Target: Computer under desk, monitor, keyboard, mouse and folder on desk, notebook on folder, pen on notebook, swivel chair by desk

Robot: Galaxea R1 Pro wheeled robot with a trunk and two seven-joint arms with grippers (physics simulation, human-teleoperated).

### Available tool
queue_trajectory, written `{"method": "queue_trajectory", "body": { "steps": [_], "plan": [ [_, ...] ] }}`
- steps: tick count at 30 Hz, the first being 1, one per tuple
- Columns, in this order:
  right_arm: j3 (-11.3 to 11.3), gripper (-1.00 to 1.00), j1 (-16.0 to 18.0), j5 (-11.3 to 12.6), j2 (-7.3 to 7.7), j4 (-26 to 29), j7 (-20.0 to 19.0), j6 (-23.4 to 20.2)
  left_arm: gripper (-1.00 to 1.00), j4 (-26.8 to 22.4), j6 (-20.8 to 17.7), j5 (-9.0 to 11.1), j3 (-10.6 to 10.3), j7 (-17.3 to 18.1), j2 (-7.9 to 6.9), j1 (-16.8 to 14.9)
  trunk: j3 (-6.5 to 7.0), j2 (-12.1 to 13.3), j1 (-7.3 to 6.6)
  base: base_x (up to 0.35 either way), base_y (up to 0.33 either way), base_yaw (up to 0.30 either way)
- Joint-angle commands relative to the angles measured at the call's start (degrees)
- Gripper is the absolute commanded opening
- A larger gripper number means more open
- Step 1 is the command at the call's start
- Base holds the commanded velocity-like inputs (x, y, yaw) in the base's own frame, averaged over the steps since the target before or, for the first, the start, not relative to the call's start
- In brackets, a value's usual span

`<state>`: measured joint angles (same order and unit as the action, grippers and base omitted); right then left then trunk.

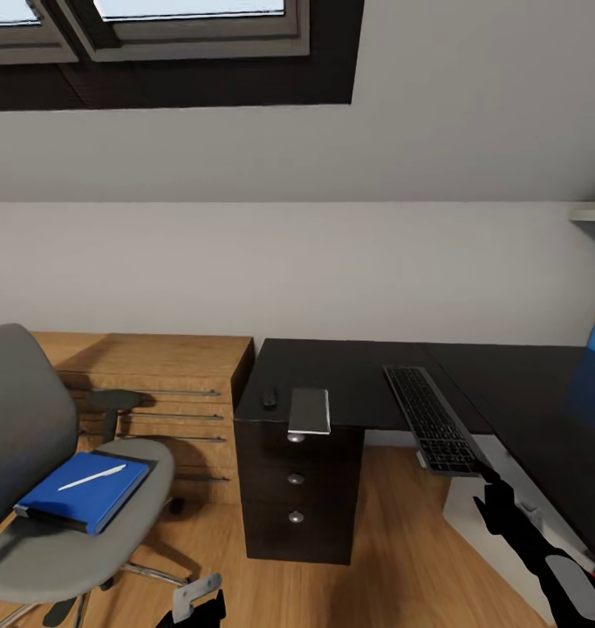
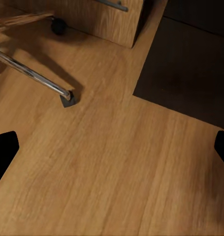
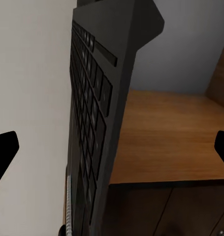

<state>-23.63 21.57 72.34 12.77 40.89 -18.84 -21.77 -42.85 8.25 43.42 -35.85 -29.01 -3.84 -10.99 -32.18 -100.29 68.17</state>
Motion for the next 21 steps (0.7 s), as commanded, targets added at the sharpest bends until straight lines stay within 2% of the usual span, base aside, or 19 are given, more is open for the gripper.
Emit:
{"method": "queue_trajectory", "body": {
  "steps": [1,9,21],
  "plan": [
    [-0.19,1.0,0.05,0.34,-0.02,-0.02,-0.09,-0.47,1.0,-0.04,0.4,0.64,-0.46,-0.39,-0.13,-0.08,-0.06,-0.03,0.01,0.06,0.0,0.0],
    [-0.19,1.0,0.05,0.37,-0.02,-0.02,-0.15,-0.47,1.0,-0.05,0.42,0.76,-0.45,-0.37,-0.2,-0.08,-0.06,-0.03,0.01,0.123,0.021,0.0],
    [0.07,1.0,0.05,0.34,-0.02,-0.02,-0.15,-0.47,1.0,-0.05,0.37,0.78,-0.45,-0.43,-0.2,-0.08,-0.06,-0.03,0.01,0.049,0.002,0.0]
  ]
}}
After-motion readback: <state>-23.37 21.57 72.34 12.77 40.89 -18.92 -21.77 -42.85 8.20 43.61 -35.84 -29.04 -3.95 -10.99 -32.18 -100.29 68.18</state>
